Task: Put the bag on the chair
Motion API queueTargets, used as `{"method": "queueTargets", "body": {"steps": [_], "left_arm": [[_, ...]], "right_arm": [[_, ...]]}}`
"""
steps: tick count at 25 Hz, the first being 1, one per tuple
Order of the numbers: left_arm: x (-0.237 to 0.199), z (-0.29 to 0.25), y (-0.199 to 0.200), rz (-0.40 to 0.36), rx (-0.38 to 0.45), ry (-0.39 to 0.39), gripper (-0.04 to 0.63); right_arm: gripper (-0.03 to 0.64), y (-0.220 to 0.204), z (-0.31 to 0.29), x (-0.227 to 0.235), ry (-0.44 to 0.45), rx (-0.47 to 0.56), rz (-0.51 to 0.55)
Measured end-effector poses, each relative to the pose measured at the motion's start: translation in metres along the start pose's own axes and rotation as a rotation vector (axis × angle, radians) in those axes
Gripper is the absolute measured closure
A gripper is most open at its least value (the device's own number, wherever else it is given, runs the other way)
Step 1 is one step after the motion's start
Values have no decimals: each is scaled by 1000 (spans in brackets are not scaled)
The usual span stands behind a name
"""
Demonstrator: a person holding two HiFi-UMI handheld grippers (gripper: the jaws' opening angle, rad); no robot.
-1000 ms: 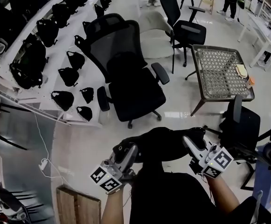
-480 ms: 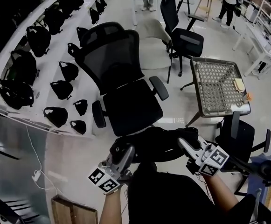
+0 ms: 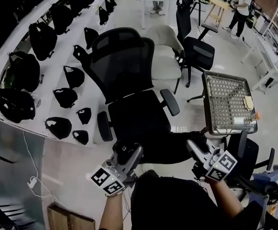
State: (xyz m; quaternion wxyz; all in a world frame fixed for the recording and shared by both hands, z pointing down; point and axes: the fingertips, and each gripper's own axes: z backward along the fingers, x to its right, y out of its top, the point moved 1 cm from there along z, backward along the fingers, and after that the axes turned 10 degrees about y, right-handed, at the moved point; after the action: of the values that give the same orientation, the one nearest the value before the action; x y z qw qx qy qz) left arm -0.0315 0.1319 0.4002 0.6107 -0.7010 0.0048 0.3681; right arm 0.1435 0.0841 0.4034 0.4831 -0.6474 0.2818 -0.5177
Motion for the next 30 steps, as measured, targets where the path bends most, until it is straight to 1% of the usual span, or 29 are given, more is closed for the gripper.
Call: {"method": "queueTargets", "body": {"steps": [4,6,11,15,19,24,30], "left_arm": [[-28,-7,14,7,3,16,568],[-40,-10,22,-1,5,24,568],[-66,-12,39,-11,25,40,568],[-84,-10,52,17,58,85,568],[-92,-7,58,24,70,99,568],[-89,-7,51,16,67,116,568],[-93,-13,50,28,72,161,568]], "right_arm": [[601,0,-28,16,10,-18,-8],[601,1,-41,23,18,-27,-9],[601,5,-71,28,28,-29,8],[601,7,-91,23,41,-53,5],[601,9,-100,21,55,-66,19],[601,7,-103,26,63,-69,12],[601,9,-108,42,95,-81,10]]}}
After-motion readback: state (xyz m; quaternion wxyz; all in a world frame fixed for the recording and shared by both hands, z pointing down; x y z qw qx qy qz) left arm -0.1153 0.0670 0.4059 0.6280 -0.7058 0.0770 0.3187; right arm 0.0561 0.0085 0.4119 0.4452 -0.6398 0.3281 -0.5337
